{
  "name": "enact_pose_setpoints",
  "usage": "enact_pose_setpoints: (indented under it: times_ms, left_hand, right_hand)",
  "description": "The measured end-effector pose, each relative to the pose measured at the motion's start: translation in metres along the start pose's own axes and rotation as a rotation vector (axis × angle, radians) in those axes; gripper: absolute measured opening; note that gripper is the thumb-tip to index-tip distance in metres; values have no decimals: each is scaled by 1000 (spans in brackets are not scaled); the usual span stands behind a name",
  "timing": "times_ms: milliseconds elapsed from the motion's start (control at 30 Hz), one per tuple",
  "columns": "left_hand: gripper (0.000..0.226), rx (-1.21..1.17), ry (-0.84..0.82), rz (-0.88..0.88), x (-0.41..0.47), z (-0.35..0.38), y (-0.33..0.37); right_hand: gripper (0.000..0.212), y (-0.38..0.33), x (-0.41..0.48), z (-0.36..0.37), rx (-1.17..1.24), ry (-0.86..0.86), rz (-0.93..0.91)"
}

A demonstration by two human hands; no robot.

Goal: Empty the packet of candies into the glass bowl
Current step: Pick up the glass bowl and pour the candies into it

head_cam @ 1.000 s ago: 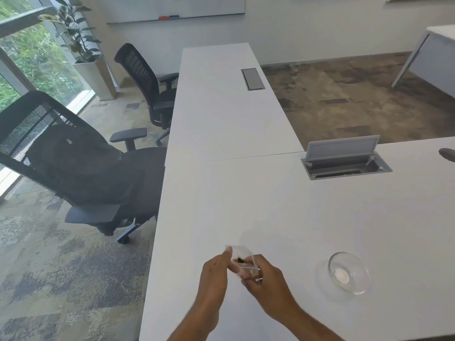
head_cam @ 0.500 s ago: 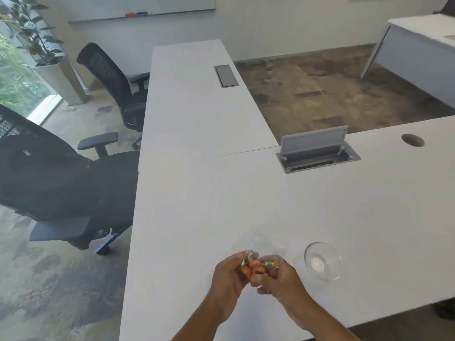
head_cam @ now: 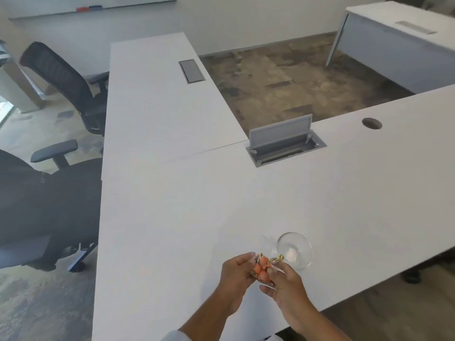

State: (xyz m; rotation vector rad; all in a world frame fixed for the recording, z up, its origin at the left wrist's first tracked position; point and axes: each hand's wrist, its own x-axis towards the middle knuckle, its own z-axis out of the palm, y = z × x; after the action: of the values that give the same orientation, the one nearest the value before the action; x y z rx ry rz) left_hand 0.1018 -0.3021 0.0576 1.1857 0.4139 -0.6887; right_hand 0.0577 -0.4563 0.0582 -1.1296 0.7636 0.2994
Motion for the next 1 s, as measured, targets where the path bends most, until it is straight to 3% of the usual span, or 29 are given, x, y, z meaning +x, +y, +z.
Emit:
enact_pose_setpoints:
  times_ms: [267, 600, 733, 1000]
  left_hand:
    - [24, 114, 0, -40, 20, 34, -9]
    - [48, 160, 41, -121, 35, 56, -8]
    - [25, 151, 97, -171, 41, 61, -5]
    - [33, 142, 60, -217, 40, 68, 6]
  right_hand:
    - [22, -9, 4, -26, 57, 119, 104]
    - [21, -17, 10, -42, 99, 173, 130]
    - [22, -19, 11, -47, 138, 179, 148]
    - [21, -26, 8, -49, 202, 188, 169]
